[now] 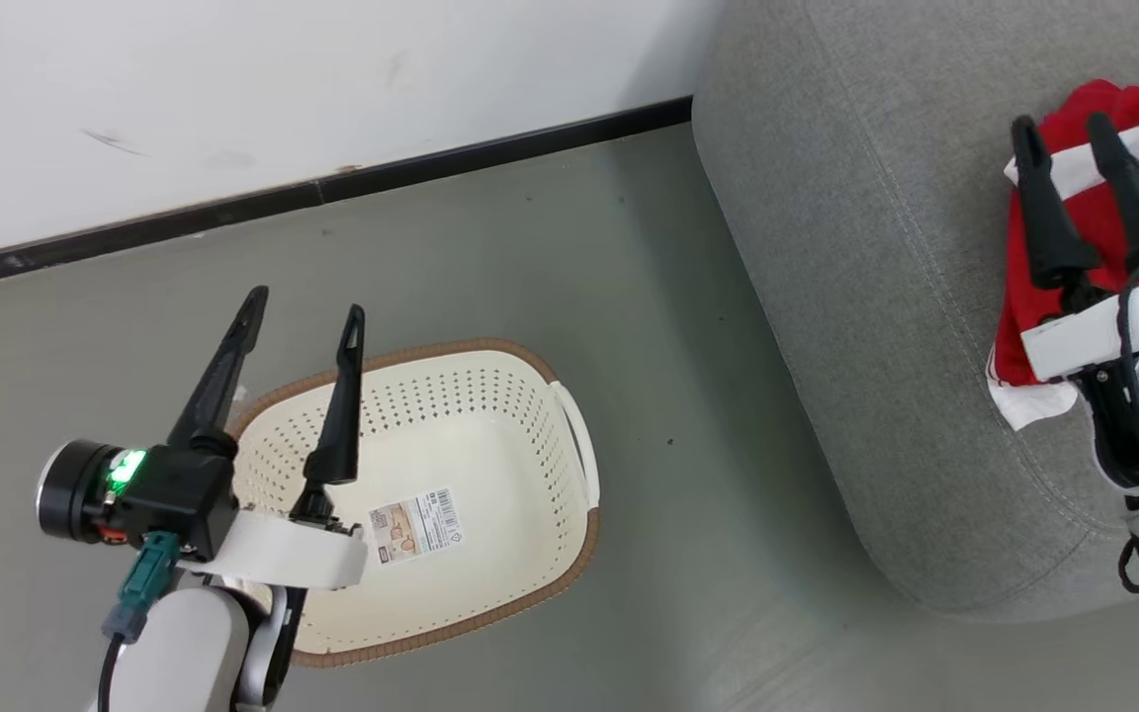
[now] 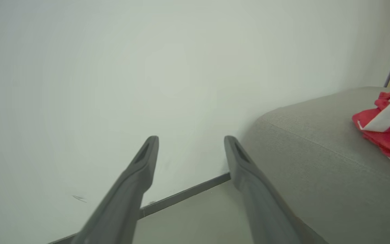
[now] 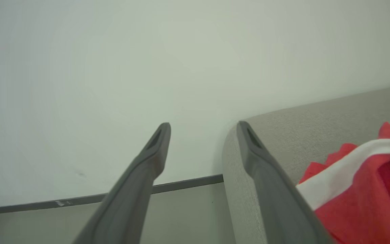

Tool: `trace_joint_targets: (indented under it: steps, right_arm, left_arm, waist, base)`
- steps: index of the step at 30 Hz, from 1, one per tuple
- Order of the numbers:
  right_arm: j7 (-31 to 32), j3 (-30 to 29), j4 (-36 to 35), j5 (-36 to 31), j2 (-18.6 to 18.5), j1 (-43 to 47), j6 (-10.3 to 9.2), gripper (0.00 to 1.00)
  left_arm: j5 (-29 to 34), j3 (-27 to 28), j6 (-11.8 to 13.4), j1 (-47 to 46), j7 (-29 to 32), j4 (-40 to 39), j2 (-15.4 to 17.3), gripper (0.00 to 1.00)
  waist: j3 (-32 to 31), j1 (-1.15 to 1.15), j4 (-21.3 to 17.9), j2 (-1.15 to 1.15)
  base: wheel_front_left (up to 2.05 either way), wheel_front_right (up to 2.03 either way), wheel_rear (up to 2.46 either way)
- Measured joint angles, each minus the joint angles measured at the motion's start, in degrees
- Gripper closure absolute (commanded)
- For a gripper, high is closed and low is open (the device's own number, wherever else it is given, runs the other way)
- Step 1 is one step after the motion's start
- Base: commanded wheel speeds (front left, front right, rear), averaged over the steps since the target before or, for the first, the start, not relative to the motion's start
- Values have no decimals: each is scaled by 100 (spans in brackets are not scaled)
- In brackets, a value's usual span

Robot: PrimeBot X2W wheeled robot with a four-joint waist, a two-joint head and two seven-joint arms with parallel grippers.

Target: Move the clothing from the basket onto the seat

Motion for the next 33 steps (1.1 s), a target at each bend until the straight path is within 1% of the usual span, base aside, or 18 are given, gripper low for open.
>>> trace_joint_targets:
  steps: [4,9,16,17,23,28,33]
  right_arm:
    - [0,221,-76,-77,96,34,0,0]
    - [0,491,-114,-135,297,81,0,0]
    - [-3,645,-122,-364,515,364,0,0]
    - [-3,646,-113,-483,554,438,0,0]
    - [-4,579,-101,-988,647,750,0,0]
    - [-4,525,-98,-1128,859,1105,0,0]
    - [-5,404,-112,-1325,980,1402,0,0]
  left_arm:
    - [-1,245,256,164,-13,55,-10,0]
    - [-62,493,461,387,-44,121,-19,0]
    - [-257,737,635,674,-44,204,-111,0]
    - [-285,772,662,758,-44,237,-115,0]
    - [-324,861,712,988,-45,310,-152,0]
    - [-352,882,711,1151,-49,360,-166,0]
    - [-390,878,710,1247,-51,422,-193,0]
  waist:
    - [-96,0,143,0]
    - [-220,0,331,0]
    - [-404,0,584,0]
    - [-461,0,651,0]
    - [-644,0,834,0]
    - [-809,0,966,0]
    - [-982,0,1080,0]
  base:
    - [0,0,0]
    - [0,0,0]
    - [0,0,0]
    - [0,0,0]
    - [0,0,0]
    - [0,0,0]
    - [0,0,0]
